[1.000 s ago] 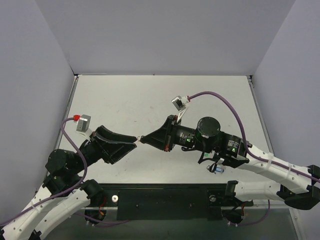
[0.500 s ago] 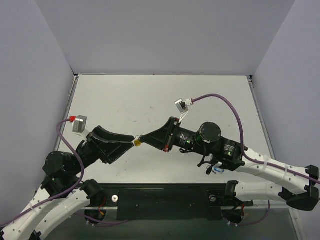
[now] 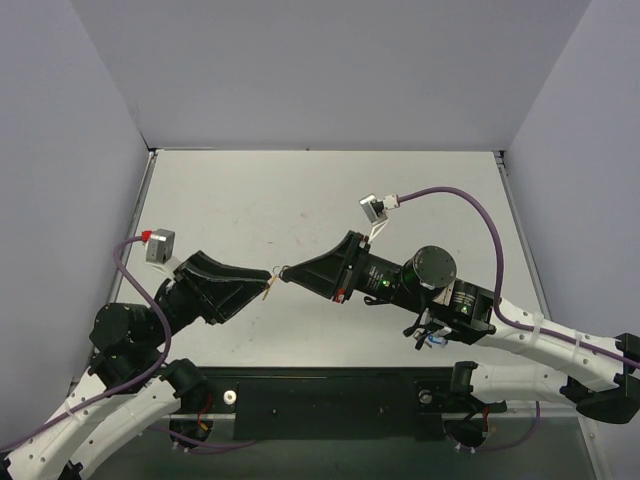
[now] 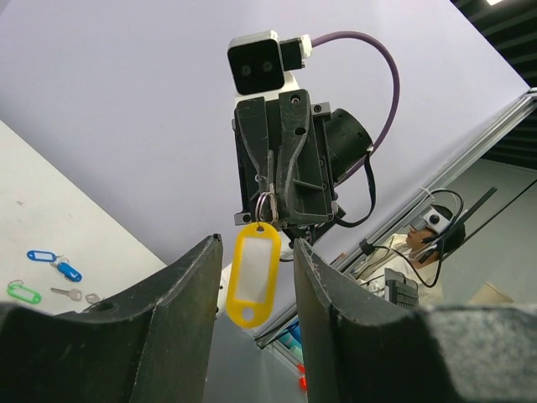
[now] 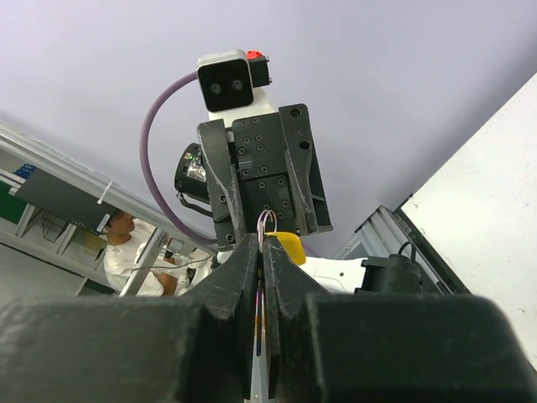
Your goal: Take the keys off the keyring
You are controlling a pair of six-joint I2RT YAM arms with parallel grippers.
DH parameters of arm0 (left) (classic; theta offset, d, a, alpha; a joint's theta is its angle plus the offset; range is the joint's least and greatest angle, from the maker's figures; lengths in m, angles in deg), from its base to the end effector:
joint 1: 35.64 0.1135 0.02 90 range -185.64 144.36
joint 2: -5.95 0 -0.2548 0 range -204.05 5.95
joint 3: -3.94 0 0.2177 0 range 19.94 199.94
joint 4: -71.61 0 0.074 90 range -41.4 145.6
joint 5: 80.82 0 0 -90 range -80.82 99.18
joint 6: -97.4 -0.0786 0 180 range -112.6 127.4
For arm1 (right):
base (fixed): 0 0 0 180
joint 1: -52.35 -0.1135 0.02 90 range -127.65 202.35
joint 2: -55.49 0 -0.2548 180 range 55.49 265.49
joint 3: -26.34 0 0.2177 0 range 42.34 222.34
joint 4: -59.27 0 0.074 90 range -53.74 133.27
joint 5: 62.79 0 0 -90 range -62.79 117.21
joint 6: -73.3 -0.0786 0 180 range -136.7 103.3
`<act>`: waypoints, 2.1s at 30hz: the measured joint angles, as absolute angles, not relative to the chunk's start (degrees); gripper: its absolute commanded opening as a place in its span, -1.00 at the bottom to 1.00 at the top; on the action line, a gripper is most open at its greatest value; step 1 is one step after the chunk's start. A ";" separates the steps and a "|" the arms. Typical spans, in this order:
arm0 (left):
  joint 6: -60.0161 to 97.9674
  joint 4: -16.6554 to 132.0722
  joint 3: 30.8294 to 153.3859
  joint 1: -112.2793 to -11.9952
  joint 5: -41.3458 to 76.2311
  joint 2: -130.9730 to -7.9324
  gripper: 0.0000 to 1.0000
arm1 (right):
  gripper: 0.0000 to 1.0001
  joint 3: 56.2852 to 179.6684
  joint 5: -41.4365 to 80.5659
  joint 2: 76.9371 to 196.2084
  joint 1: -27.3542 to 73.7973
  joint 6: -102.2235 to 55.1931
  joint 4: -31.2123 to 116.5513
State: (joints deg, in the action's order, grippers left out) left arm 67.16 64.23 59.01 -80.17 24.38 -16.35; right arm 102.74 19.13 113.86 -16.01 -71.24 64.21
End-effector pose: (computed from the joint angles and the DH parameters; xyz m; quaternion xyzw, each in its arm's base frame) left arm 0.0588 -0.0867 0.3923 0.0406 0.5399 -0.7049 0.4583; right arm 0.0757 0.2208 0.4571 -0.1246 0.5397 0.7491 0.3633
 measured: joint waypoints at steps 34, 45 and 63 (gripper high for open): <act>69.35 73.10 57.30 -80.17 26.72 -19.70 -0.75 | -1.00 102.74 17.71 114.54 -16.36 -71.79 64.85; 68.58 72.75 57.02 -80.17 27.25 -19.46 -1.00 | -1.00 102.77 17.77 114.54 -16.36 -71.53 63.49; 60.78 60.62 59.97 -80.11 29.91 -19.70 -1.00 | -1.00 105.48 18.19 115.06 -16.32 -68.49 52.72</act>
State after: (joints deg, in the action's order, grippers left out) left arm 60.78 60.62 59.97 -80.11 29.91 -19.70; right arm 105.48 18.19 115.06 -16.32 -68.49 52.72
